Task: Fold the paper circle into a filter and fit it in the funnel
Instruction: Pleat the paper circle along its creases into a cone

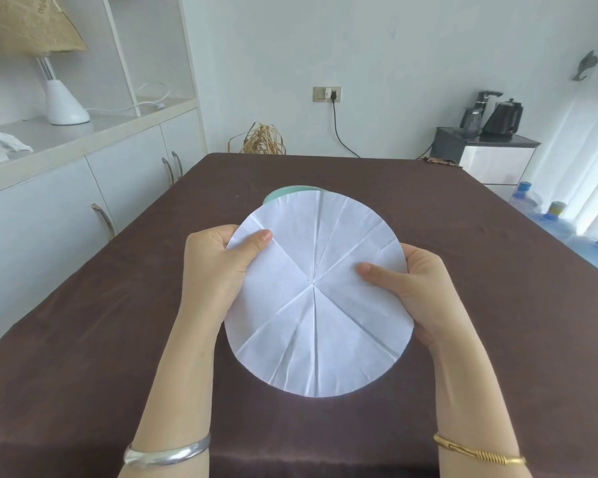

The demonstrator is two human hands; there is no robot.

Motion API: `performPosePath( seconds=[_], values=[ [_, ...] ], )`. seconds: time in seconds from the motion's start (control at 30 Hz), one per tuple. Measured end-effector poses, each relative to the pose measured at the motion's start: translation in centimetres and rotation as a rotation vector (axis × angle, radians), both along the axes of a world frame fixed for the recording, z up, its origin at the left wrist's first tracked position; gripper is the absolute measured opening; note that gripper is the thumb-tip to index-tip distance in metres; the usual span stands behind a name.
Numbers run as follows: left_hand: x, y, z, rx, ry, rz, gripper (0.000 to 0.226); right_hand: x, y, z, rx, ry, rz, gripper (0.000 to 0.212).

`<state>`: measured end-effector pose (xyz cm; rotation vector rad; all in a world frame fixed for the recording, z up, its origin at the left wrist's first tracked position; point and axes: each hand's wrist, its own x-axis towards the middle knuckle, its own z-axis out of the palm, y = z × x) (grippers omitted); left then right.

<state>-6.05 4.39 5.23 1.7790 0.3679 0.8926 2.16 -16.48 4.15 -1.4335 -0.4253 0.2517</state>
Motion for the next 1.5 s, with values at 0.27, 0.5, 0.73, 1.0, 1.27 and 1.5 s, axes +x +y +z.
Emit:
performPosePath(
  seconds=[0.27,0.5,0.73,1.0,1.27,1.5],
  values=[
    [0.1,-0.2,0.2,0.137,-0.017,-0.015,0.045,0.3,-1.3,0.9,-0.189,-0.129,0.082,0.017],
    [0.4,-0.5,0.6,0.123,0.171,-0.254,0.028,0.3,0.0,1.8,-0.278,-0.124,0.137,0.006],
    [-0.6,0.7,-0.5,-0.117,0.234,-0.223,0.016,0.3,-0.3,1.7,-0.28,-0.085,-0.045,0.015],
    [-0.6,-0.8,1.7,0.031,0.183,-0.227,0.032,0.2,-0.2,1.8,-0.319,-0.108,-0.044,0.006],
    [0.1,-2.5,3.2,0.287,0.273,-0.332,0.022,-0.6,0.6,2.5,-0.369,-0.226,-0.042,0.015],
    [0.5,-3.5,3.8,0.473,0.334,-0.353,0.031,-1.1,1.1,2.8,-0.401,-0.314,-0.011,0.014]
  ],
)
